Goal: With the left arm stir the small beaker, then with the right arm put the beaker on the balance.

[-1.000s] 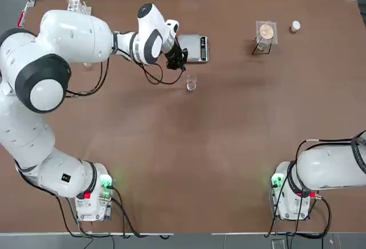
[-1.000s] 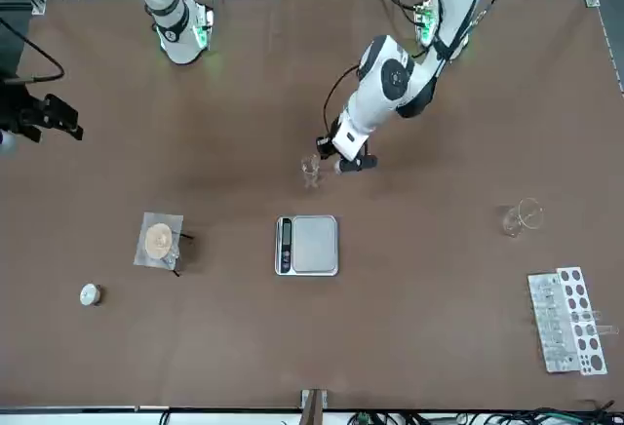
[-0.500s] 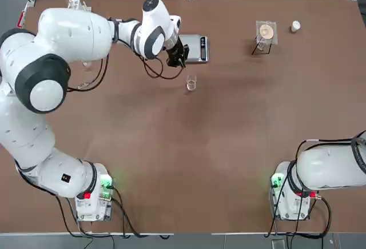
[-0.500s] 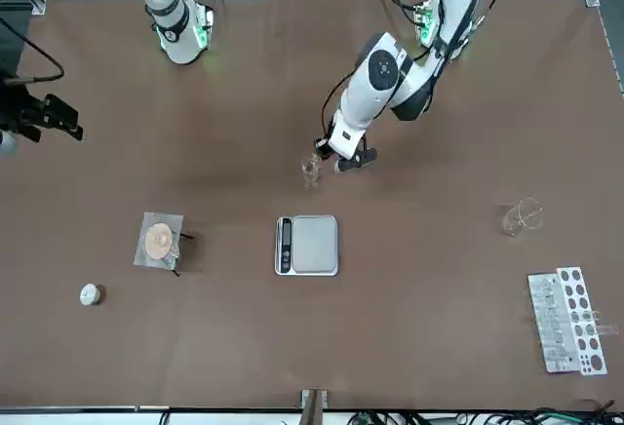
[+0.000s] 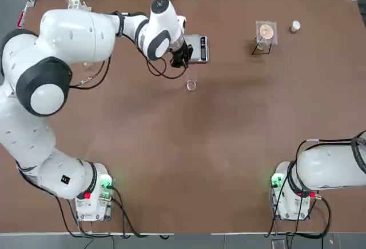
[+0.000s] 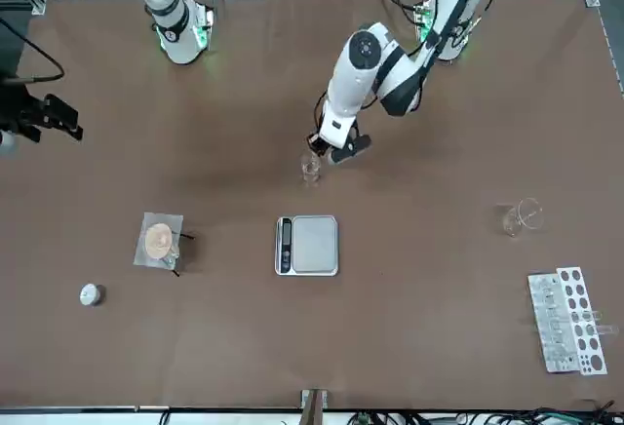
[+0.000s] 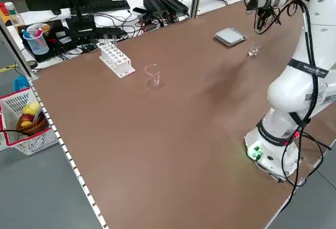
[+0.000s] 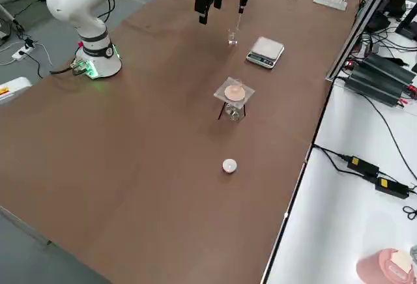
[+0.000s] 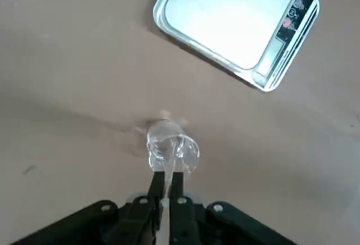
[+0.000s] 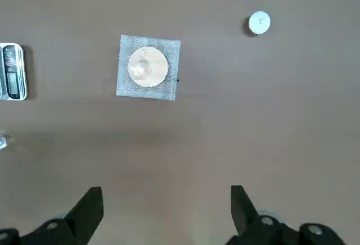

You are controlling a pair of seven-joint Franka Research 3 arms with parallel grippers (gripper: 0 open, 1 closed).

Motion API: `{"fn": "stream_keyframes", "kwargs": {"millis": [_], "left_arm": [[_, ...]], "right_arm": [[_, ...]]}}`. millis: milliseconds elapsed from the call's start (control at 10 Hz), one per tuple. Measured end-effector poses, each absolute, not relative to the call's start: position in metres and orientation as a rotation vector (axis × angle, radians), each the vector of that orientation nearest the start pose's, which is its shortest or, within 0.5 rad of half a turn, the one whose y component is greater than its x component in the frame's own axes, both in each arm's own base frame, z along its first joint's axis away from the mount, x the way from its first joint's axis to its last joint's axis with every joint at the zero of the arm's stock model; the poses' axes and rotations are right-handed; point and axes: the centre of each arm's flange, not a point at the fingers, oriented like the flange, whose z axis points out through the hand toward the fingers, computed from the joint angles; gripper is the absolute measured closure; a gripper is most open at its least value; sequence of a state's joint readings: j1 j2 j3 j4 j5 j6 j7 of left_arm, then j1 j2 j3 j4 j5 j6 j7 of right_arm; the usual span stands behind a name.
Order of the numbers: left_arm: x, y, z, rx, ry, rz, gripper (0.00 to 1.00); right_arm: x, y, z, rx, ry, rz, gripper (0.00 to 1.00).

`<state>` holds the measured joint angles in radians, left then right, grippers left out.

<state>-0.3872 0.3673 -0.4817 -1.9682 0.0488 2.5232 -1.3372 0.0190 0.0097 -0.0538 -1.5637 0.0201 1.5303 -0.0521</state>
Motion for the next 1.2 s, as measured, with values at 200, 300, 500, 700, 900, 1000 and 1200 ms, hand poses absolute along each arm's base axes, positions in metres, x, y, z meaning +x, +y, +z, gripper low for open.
{"fn": "stream_keyframes", "kwargs": {"millis": [200, 300, 500, 700, 900, 1000, 1200], "left_arm": [[0.406, -0.481, 0.326, -3.247, -0.852, -0.028, 0.92], [0.403, -0.483, 0.326, -3.214, -0.867, -0.039, 0.92], [0.401, -0.487, 0.330, -3.194, -0.883, -0.040, 0.92], [0.396, -0.492, 0.326, -3.187, -0.861, -0.039, 0.92], [0.388, -0.503, 0.316, -3.167, -0.876, -0.081, 0.92], [0.390, -0.506, 0.314, -3.164, -0.888, -0.085, 0.92], [0.399, -0.509, 0.314, -3.165, -0.919, -0.083, 0.92]], "right_arm": [[0.553, -0.017, 0.619, -3.119, -0.028, 0.064, 0.00], [0.553, -0.017, 0.619, -3.119, -0.027, 0.064, 0.00], [0.553, -0.017, 0.619, -3.120, -0.027, 0.063, 0.00], [0.553, -0.017, 0.619, -3.120, -0.027, 0.063, 0.00], [0.553, -0.017, 0.619, -3.120, -0.027, 0.062, 0.00], [0.553, -0.017, 0.619, -3.120, -0.027, 0.062, 0.00], [0.553, -0.017, 0.619, -3.120, -0.027, 0.062, 0.00]]}}
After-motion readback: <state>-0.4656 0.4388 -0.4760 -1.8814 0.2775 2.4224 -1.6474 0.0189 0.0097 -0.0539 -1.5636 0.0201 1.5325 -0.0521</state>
